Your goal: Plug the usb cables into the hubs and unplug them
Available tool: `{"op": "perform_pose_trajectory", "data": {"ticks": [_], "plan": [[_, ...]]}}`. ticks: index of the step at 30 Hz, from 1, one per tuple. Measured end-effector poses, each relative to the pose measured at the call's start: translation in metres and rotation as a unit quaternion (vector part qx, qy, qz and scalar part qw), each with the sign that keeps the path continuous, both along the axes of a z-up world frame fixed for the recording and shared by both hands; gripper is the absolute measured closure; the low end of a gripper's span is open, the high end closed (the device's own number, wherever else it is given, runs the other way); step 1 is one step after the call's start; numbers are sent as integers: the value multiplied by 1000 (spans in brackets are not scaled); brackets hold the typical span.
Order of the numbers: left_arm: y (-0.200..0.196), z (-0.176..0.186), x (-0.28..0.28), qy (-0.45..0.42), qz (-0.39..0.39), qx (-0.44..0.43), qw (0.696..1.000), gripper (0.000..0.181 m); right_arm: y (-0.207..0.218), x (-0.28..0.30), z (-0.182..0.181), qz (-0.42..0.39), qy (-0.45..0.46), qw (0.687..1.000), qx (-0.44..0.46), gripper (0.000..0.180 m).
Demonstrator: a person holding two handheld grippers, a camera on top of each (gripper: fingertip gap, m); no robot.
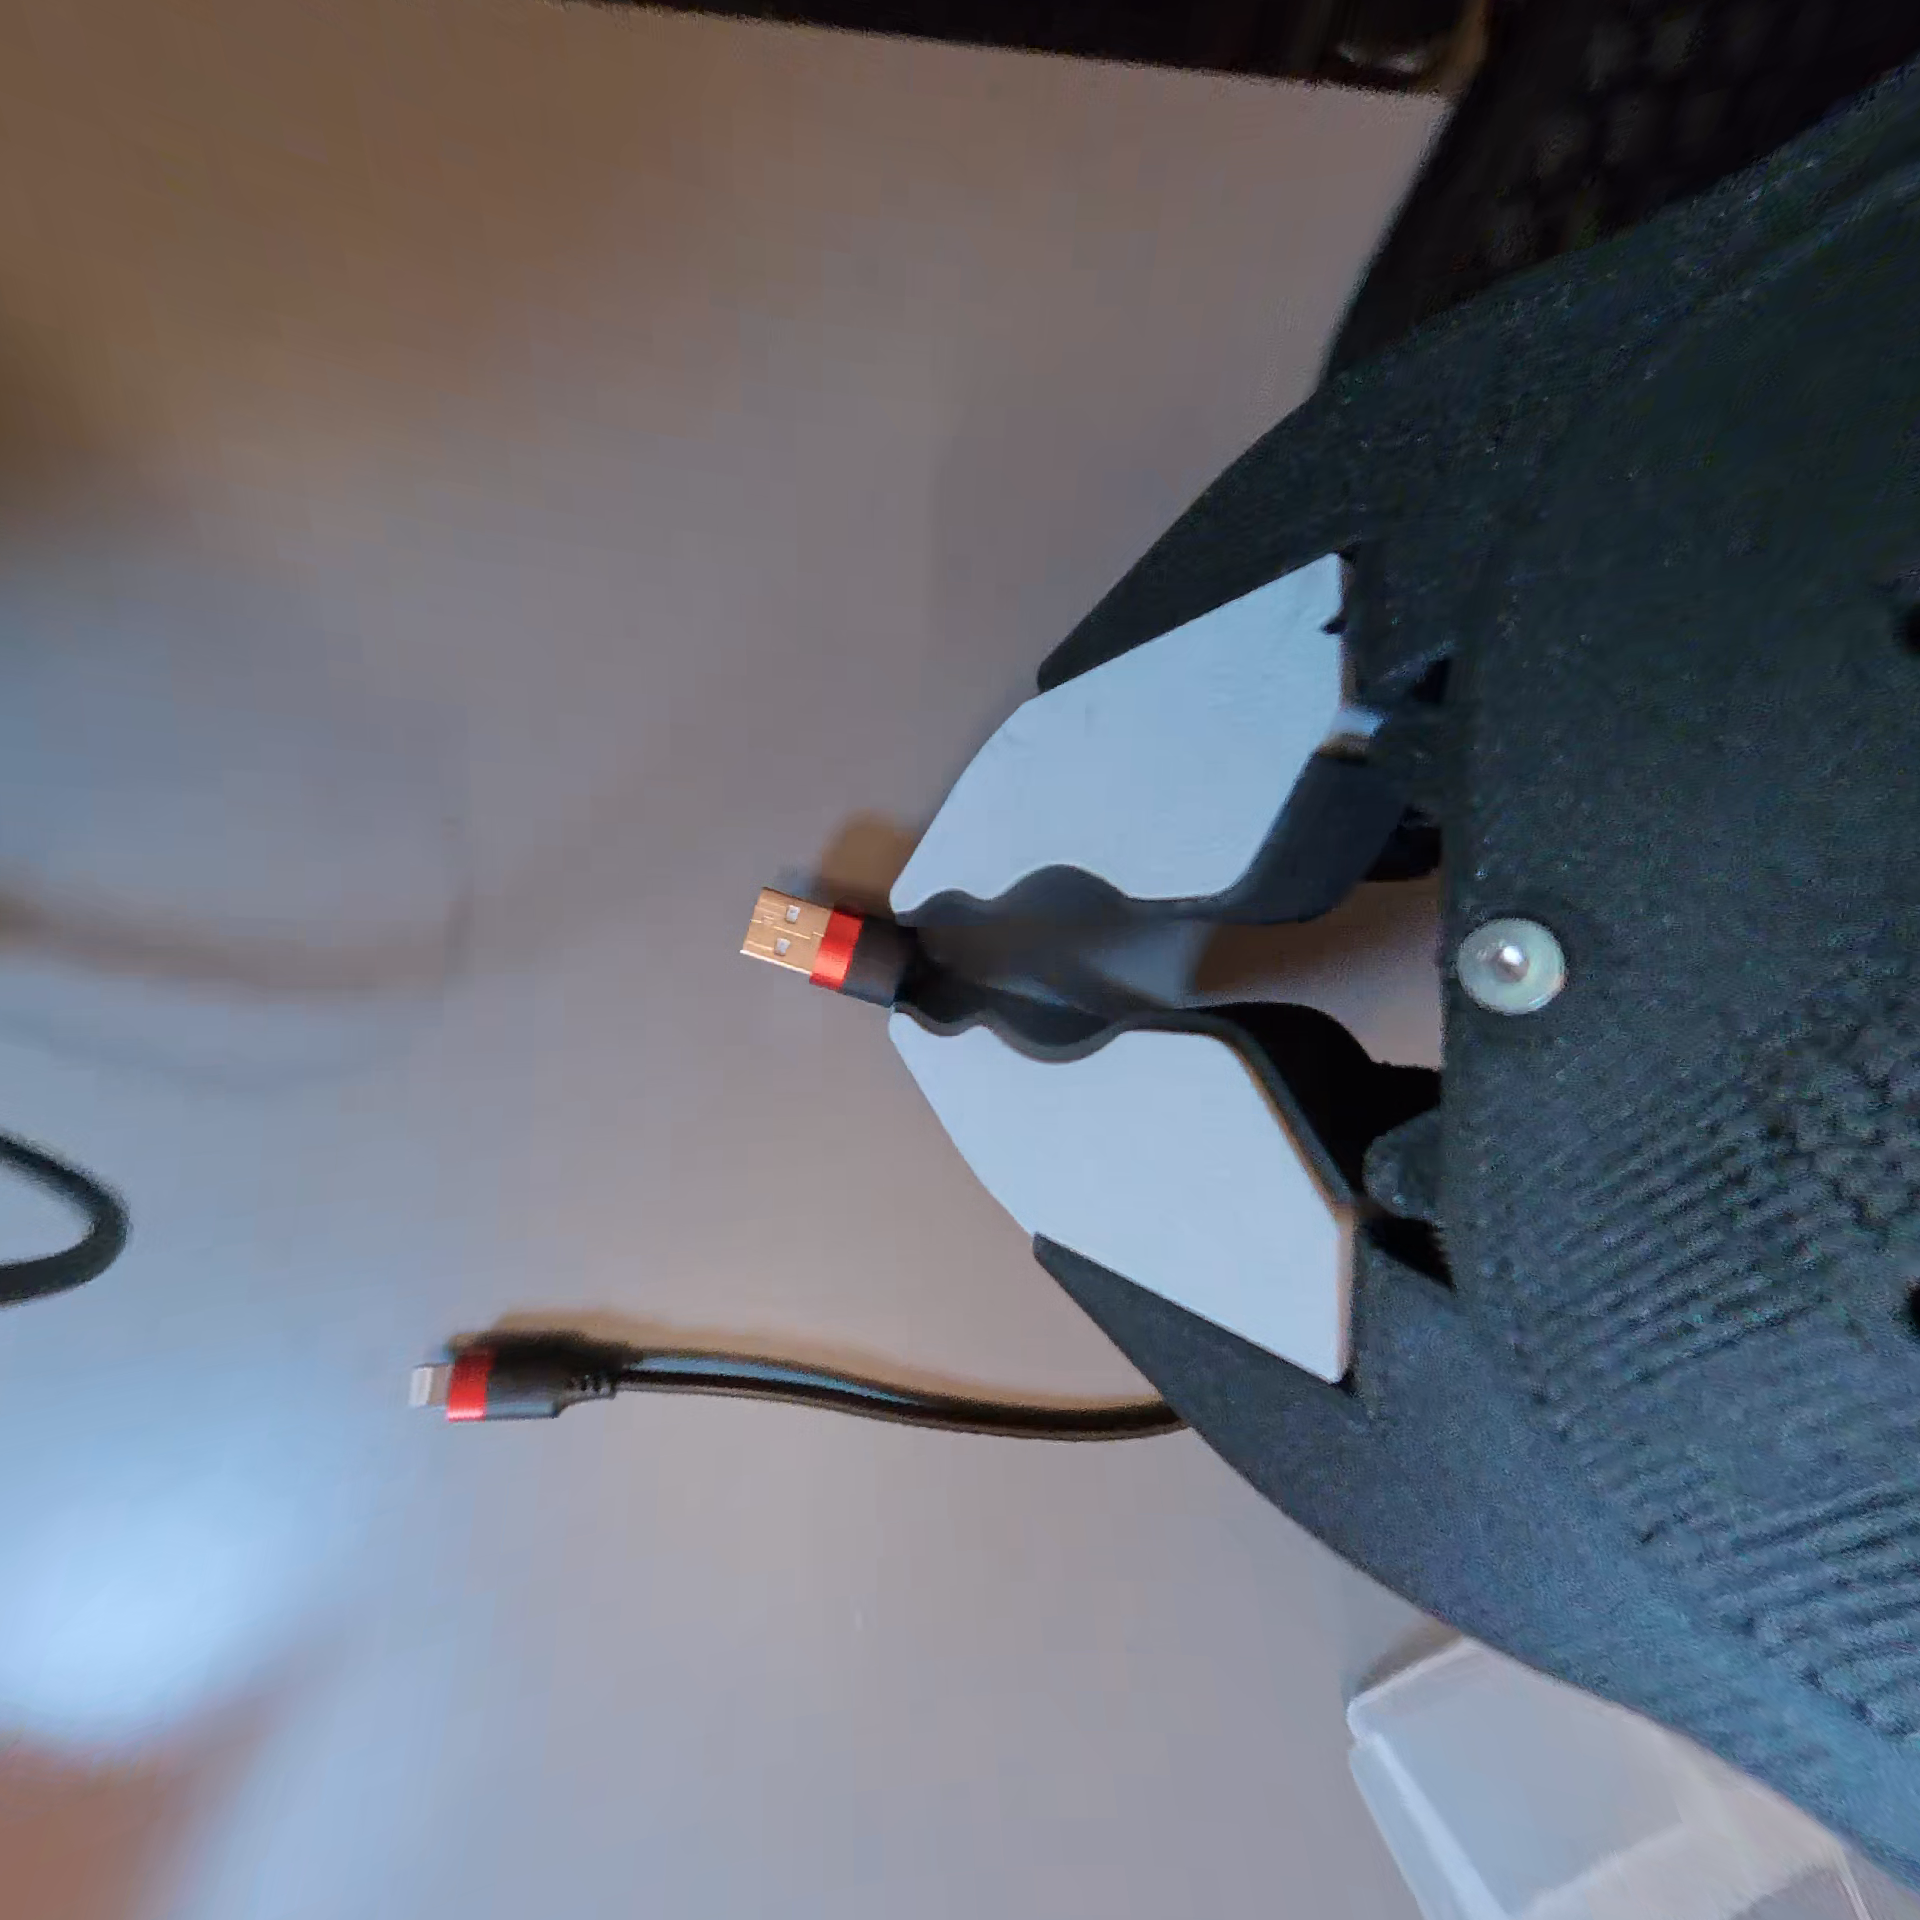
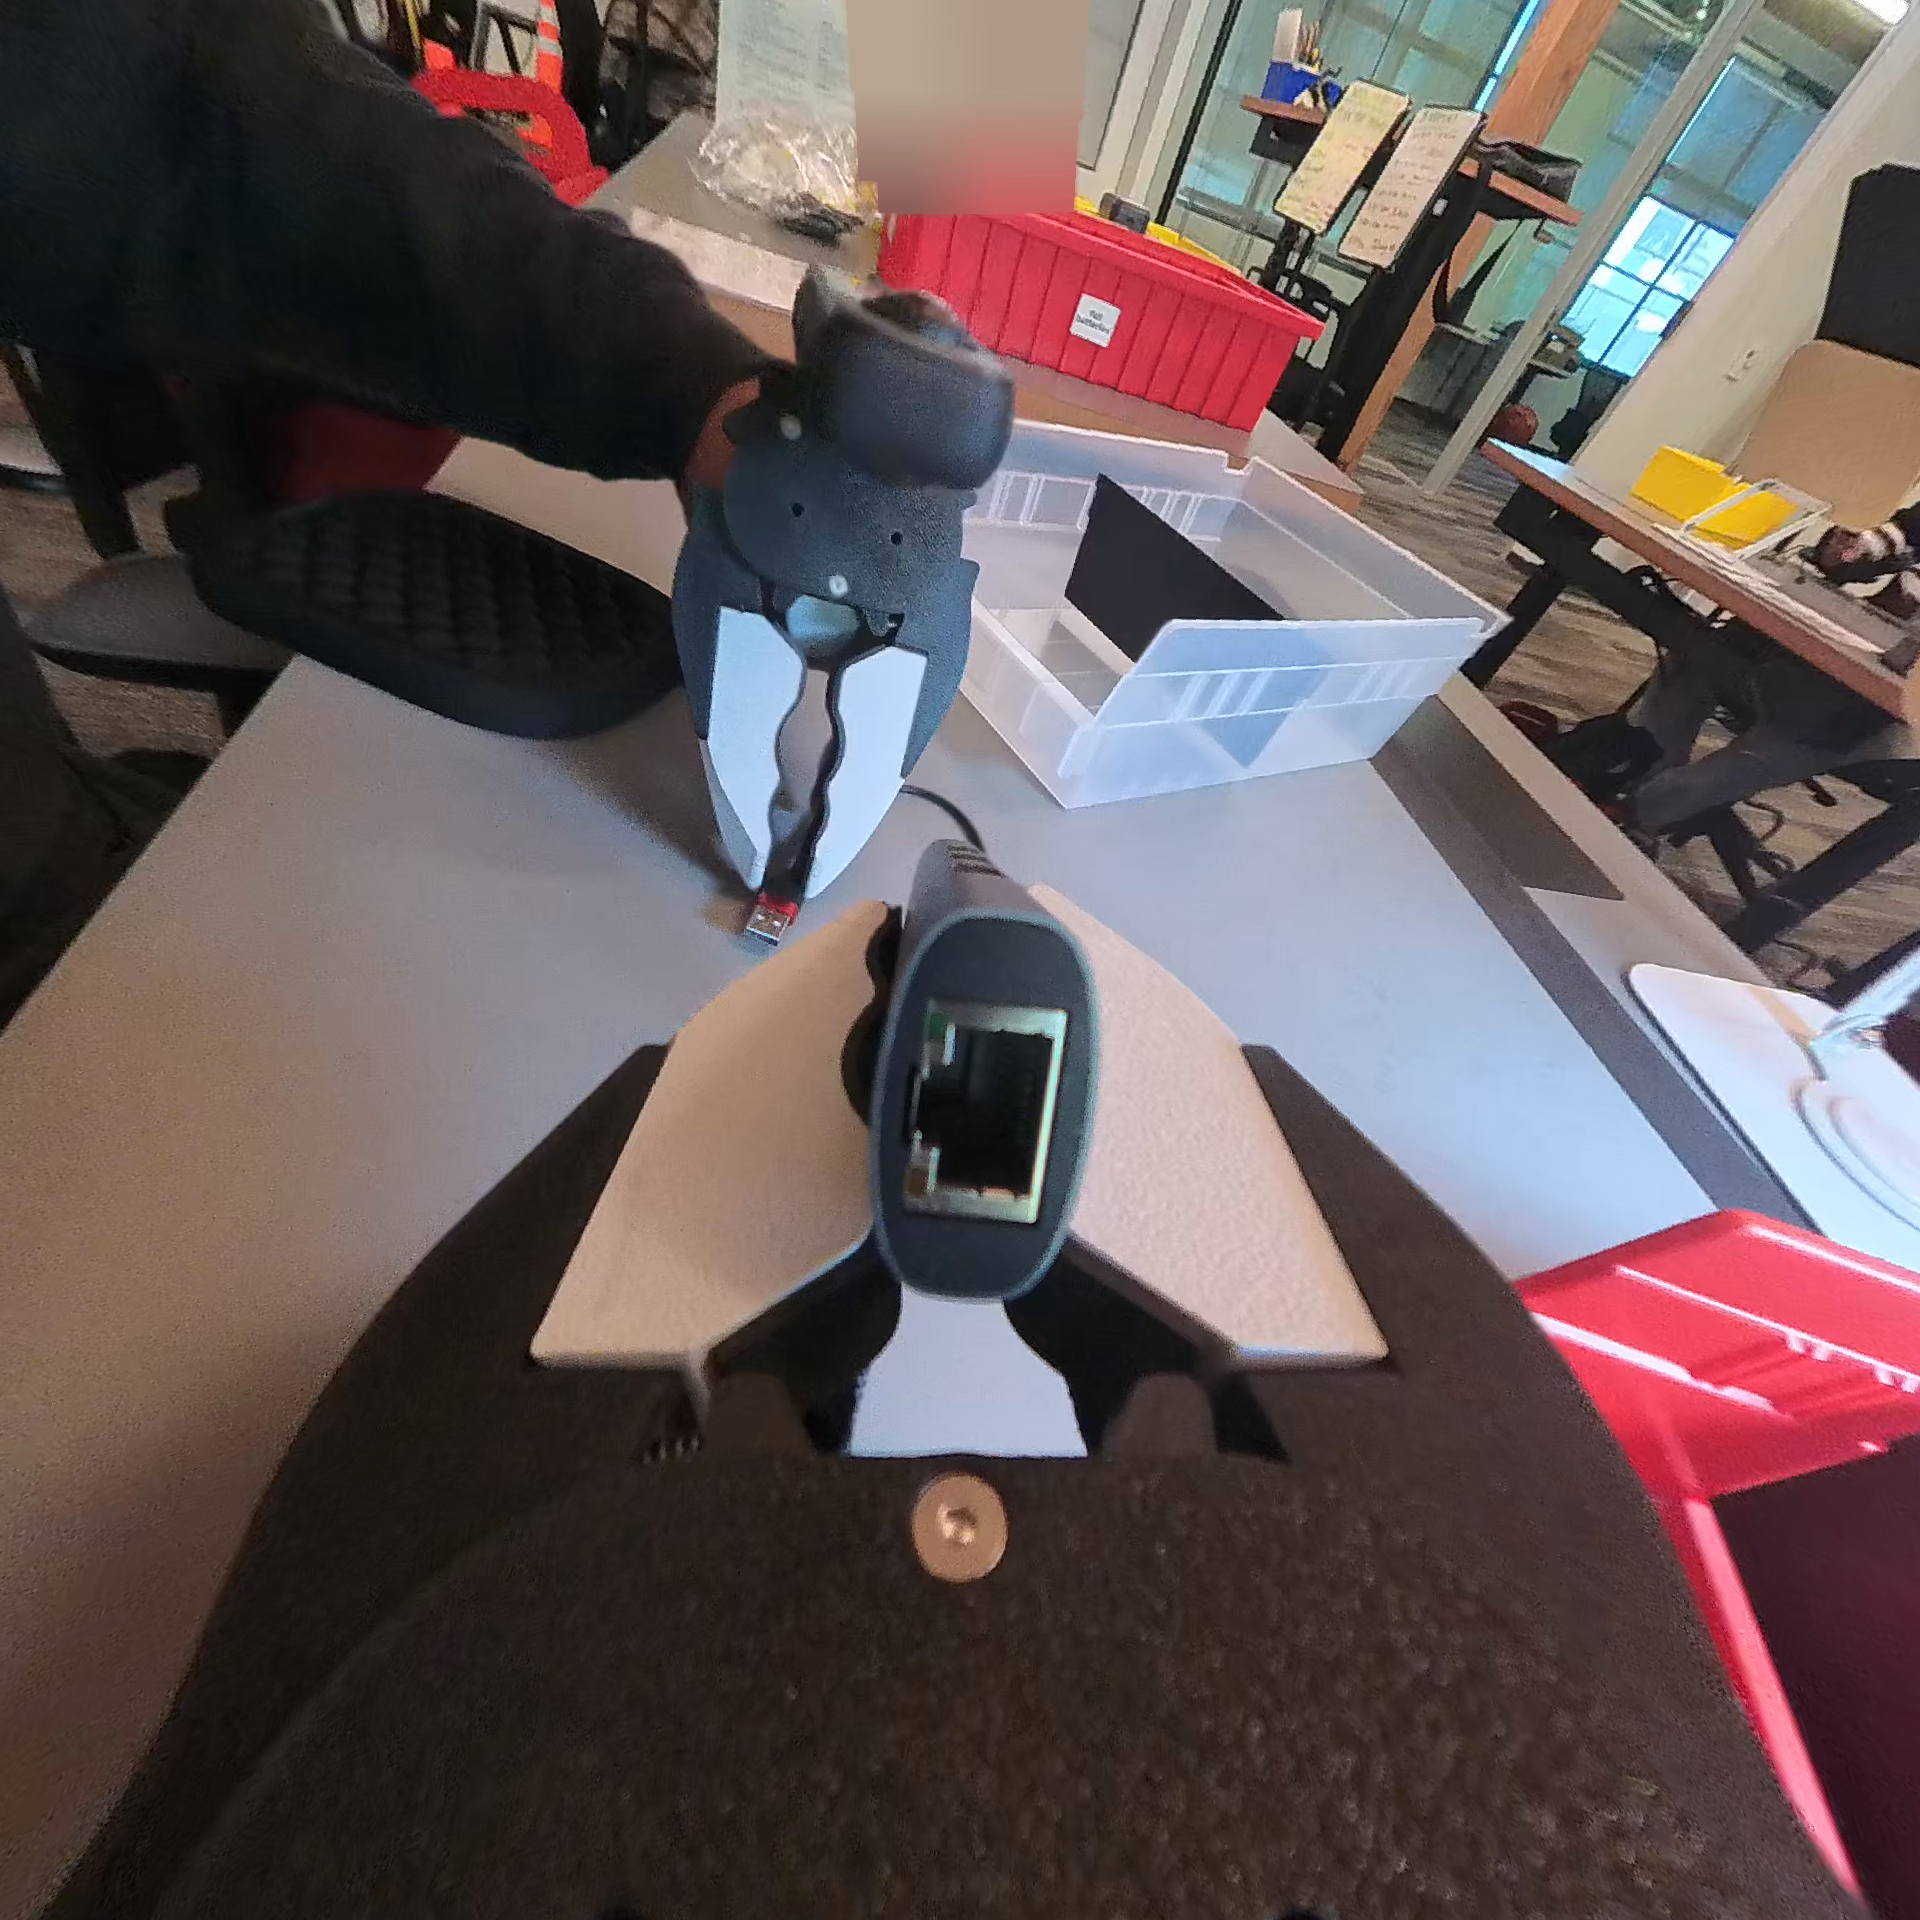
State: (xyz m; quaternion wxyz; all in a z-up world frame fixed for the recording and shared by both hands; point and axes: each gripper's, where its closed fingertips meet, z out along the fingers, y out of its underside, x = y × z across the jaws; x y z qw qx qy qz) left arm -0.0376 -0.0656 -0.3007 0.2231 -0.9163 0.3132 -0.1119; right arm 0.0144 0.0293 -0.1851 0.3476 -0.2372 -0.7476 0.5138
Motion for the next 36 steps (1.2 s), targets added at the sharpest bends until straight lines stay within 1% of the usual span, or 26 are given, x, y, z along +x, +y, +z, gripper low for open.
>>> {"op": "perform_pose_trajectory", "data": {"ticks": [2,5,10,15,19,26,30,36], "plan": [[8,12,7,-41,42,11,998,168,4,-2,0,-15,14,999,25,162],[18,40,16,-100,82,30,991,169,13,-6,0,-50,46,993,94,161],[29,79,36,-169,103,24,980,169,22,-10,0,-95,109,963,227,160],[46,98,57,-213,108,2,971,169,23,-16,-5,-115,146,933,307,160],[60,100,64,-201,112,-16,973,169,28,-23,-16,-133,150,909,364,160],[75,91,57,-141,124,-46,981,169,36,-36,-35,-162,154,850,477,161],[78,80,51,-120,129,-66,982,169,40,-41,-42,-170,150,830,509,161],[82,73,46,-105,140,-87,981,169,45,-45,-47,-182,144,815,531,161]]}}
